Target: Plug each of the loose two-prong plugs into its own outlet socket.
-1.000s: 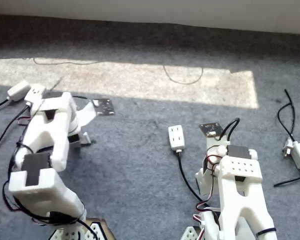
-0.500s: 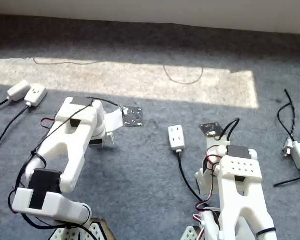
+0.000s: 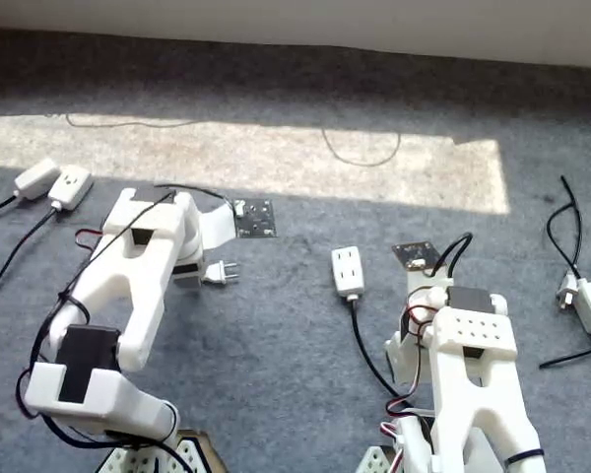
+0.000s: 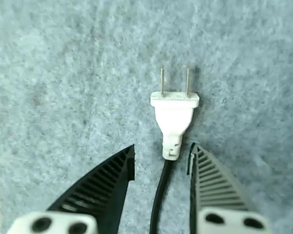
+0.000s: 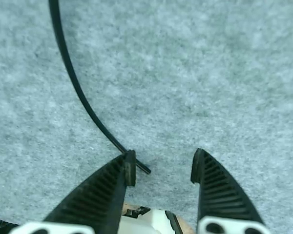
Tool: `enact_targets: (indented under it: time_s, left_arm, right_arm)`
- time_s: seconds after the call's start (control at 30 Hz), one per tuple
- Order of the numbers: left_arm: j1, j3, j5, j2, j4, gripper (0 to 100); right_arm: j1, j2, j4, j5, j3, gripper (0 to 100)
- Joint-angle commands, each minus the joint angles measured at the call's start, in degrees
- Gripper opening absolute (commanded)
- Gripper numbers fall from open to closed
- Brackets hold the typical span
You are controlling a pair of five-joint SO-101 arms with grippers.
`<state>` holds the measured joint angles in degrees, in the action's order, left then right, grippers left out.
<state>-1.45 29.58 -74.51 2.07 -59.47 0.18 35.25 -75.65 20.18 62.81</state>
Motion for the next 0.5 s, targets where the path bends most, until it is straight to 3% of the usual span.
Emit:
enact_targets:
  time_s: [0.0,0.17,0.47]
  left_arm:
    - [4.18,-4.00,5.54,-2.77,0.18,20]
    - [7.34,-4.97,7.12,-2.15,0.44,20]
    - [6.99,-5.05,6.86,4.00,3.08,20]
  right_arm:
    - [0.31,0.66,0.48,0.00,-0.13,19.1]
    - [0.31,0.66,0.48,0.00,-0.13,19.1]
    - [0.48,0.66,0.48,0.00,-0.13,19.1]
